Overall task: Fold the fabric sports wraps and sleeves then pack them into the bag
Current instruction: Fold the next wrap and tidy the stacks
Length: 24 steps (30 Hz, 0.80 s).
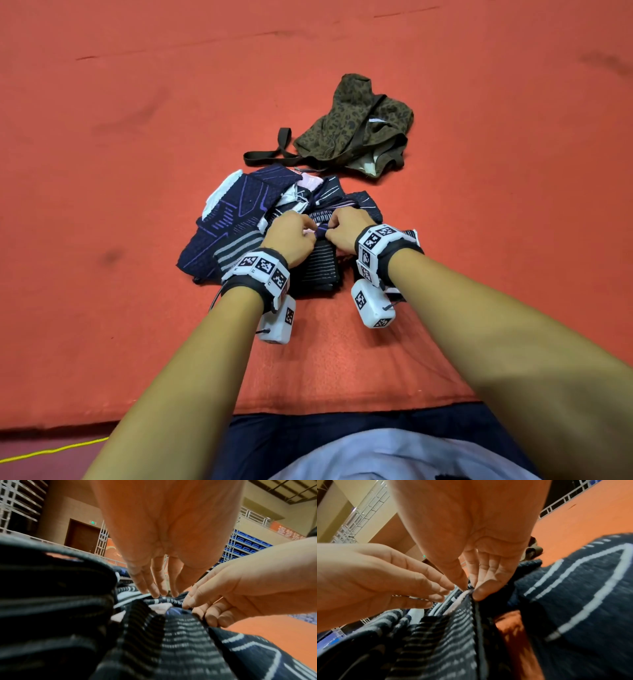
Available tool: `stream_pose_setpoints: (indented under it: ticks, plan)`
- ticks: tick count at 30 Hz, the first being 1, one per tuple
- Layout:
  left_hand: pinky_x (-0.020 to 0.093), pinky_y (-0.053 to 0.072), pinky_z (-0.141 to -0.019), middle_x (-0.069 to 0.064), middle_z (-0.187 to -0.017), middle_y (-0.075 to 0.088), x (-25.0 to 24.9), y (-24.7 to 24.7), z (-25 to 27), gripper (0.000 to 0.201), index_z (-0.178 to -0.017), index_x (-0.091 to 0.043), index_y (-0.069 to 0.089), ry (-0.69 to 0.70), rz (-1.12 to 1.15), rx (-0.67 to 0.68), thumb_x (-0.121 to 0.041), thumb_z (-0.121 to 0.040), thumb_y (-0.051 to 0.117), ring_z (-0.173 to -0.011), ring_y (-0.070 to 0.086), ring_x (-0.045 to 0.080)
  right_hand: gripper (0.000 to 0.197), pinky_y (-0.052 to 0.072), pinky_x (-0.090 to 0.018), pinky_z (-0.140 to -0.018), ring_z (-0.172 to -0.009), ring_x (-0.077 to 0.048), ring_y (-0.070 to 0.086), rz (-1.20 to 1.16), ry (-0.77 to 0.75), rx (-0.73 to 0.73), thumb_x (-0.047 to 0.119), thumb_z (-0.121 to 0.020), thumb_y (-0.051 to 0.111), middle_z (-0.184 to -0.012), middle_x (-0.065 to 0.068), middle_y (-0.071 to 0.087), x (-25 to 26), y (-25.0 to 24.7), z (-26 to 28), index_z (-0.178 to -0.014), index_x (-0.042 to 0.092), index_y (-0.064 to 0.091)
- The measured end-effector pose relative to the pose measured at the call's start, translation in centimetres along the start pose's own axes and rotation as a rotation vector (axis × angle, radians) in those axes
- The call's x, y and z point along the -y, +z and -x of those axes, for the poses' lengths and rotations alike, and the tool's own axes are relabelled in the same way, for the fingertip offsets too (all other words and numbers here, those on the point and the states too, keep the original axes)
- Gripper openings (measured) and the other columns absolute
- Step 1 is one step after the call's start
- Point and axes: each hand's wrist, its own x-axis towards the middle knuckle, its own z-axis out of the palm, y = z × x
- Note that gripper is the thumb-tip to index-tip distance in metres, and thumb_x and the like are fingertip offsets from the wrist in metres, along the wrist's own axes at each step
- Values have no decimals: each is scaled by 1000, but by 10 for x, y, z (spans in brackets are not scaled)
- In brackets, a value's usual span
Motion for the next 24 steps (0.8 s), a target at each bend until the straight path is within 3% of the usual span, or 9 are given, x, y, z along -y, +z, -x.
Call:
stream_pose_setpoints:
  ticks: [5, 10, 15, 18, 21, 24]
  plan:
    - [35, 49, -92, 13, -119, 65, 8, -28, -11, 31, -115, -13, 71, -12, -21, -38, -11, -90, 53, -108, 62, 29, 20, 54, -35, -81, -97, -32, 65, 56, -71, 9, 15, -86, 58, -102, -13, 72, 32, -13, -15, -98, 9, 73]
    - [40, 50, -94, 13, -118, 66, 36, -52, -18, 30, -115, -15, 70, -67, -61, -51, -12, -88, 56, -108, 62, 30, 25, 54, -35, -85, -99, -33, 64, 93, -136, 42, 16, -88, 57, -107, -14, 70, 64, -8, -29, -106, 5, 70]
    - [31, 47, -90, 11, -119, 68, 74, -71, -26, 31, -116, -14, 69, -145, -62, -29, -10, -89, 54, -109, 61, 28, 28, 55, -43, -88, -103, -36, 65, 103, -182, 84, 18, -88, 59, -111, -17, 68, 91, 2, -45, -111, 2, 65]
    - [31, 47, -91, 12, -123, 63, 96, -78, -31, 33, -121, -16, 66, -208, -81, -18, -15, -89, 60, -109, 61, 28, 25, 55, -40, -82, -97, -34, 64, 107, -174, 94, 21, -90, 60, -105, -14, 66, 102, 6, -53, -110, 6, 59]
    - [36, 45, -98, 14, -124, 57, 114, -81, -31, 39, -124, -21, 62, -278, -91, -23, -26, -85, 67, -115, 55, 31, 35, 54, -39, -80, -94, -33, 63, 96, -186, 116, 14, -90, 57, -106, -13, 63, 109, 14, -59, -125, 11, 51]
    - [37, 45, -95, 16, -124, 59, 125, -81, -30, 44, -127, -22, 58, -331, -79, -28, -30, -86, 70, -114, 56, 34, 54, 52, -37, -87, -106, -35, 62, 68, -226, 116, 4, -89, 53, -119, -15, 63, 114, 22, -61, -141, 19, 46]
